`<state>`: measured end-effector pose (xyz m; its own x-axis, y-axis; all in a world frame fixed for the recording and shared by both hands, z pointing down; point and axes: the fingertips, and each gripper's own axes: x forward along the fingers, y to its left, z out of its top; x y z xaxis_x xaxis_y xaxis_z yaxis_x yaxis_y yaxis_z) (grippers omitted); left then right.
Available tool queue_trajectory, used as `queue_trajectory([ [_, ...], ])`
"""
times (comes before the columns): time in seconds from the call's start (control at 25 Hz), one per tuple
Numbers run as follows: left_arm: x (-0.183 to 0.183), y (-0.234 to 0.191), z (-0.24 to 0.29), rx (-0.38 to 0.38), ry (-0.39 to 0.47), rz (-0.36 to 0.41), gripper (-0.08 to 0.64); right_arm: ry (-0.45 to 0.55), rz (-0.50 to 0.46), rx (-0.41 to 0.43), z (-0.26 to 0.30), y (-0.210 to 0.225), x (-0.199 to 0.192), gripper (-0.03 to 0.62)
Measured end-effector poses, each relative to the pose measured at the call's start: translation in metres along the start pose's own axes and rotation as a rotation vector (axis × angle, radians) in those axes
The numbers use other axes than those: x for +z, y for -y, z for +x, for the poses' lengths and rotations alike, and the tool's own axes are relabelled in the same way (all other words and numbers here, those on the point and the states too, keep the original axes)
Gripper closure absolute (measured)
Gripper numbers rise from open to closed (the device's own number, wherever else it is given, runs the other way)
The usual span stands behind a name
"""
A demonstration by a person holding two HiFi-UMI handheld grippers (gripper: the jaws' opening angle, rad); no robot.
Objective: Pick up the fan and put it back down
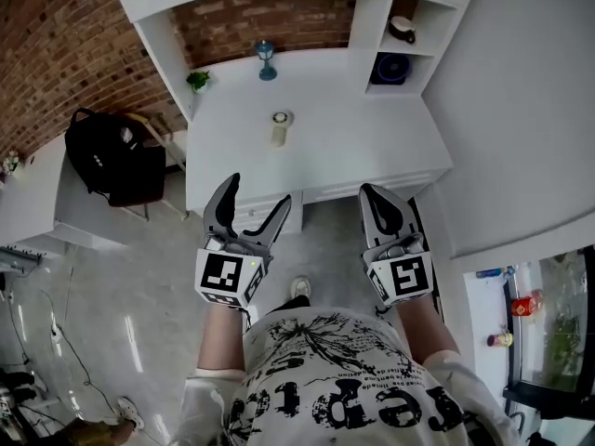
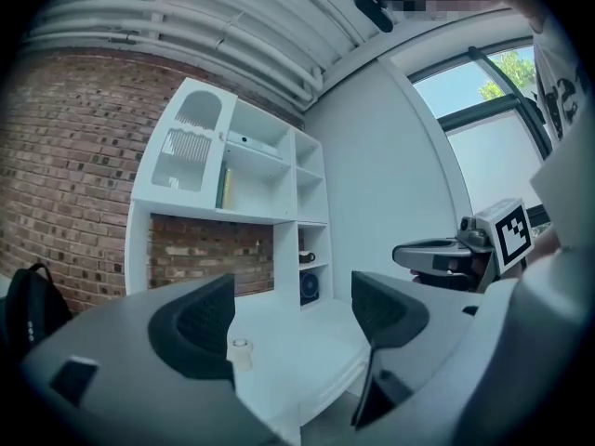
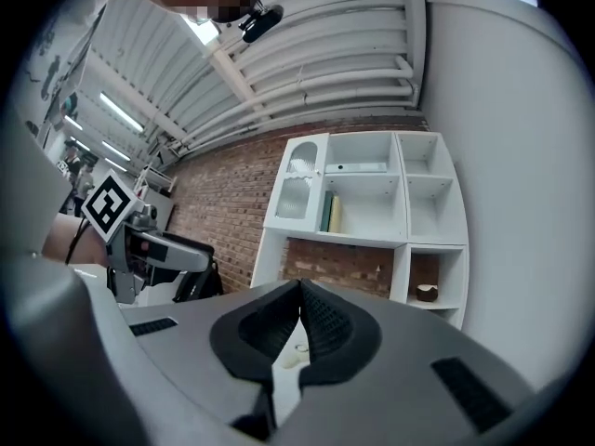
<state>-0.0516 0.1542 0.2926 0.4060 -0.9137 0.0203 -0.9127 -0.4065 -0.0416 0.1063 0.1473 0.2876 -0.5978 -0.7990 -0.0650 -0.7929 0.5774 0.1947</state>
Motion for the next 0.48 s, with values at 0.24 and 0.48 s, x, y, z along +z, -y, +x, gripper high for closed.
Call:
queue_trajectory([
  [0.24, -0.017, -0.079, 0.051, 0.005, -0.020, -0.050, 0.183, -0.018, 0.005, -0.003, 0.089, 0.003, -0.012, 0.577],
  [0.48, -0.049, -0.117, 0.105, -0.009, -0.083, -0.076, 0.183, -0.090, 0.006, 0.047, 0.156, 0.014, -0.048, 0.577],
])
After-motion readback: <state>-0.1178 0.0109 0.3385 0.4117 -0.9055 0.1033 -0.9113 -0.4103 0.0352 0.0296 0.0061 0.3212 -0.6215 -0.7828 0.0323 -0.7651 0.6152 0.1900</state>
